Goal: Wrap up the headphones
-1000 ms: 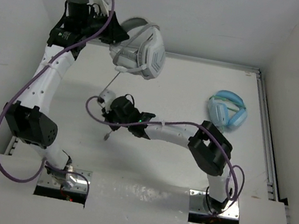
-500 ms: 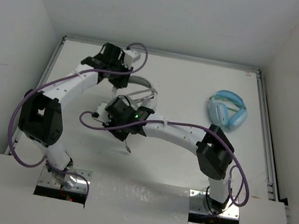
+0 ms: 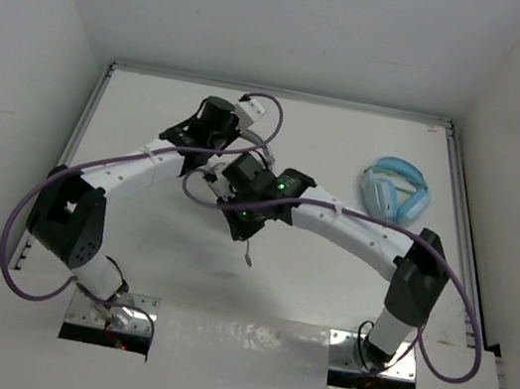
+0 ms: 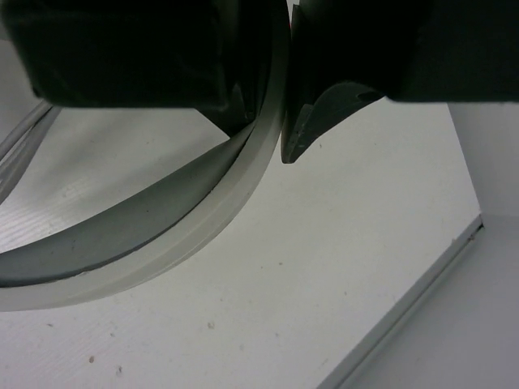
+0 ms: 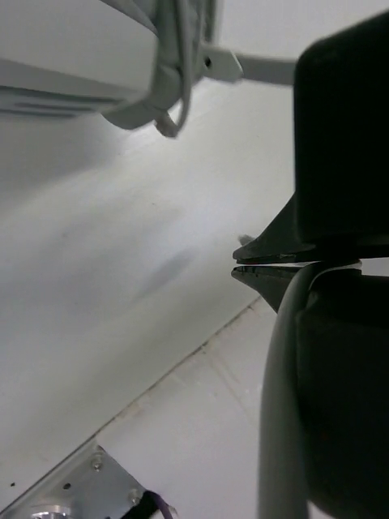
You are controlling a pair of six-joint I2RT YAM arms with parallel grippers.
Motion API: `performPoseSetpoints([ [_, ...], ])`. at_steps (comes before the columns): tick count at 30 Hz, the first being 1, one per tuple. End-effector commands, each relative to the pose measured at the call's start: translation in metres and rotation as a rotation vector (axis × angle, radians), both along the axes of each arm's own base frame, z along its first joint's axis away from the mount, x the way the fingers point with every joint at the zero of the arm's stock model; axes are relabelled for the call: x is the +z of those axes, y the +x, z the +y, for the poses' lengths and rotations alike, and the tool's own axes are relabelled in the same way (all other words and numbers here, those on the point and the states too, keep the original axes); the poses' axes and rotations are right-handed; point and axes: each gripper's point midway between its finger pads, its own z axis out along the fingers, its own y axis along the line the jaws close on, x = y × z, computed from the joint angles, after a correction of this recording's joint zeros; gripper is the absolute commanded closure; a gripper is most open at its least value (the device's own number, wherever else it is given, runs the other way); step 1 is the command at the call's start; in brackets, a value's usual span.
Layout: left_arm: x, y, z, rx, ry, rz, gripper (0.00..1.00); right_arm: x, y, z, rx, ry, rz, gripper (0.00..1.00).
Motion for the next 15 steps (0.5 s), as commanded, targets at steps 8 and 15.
performPoseSetpoints([
  [8,0.004,0.008,-0.004,-0.02,0.138,-0.161,1.0,0.163,0.023,-0.004,-0.134,0.433,-0.363,1.0],
  [15,0.002,0.007,-0.001,-0.002,0.146,-0.167,1.0,0.165,0.05,-0.089,-0.359,0.135,-0.562,1.0],
])
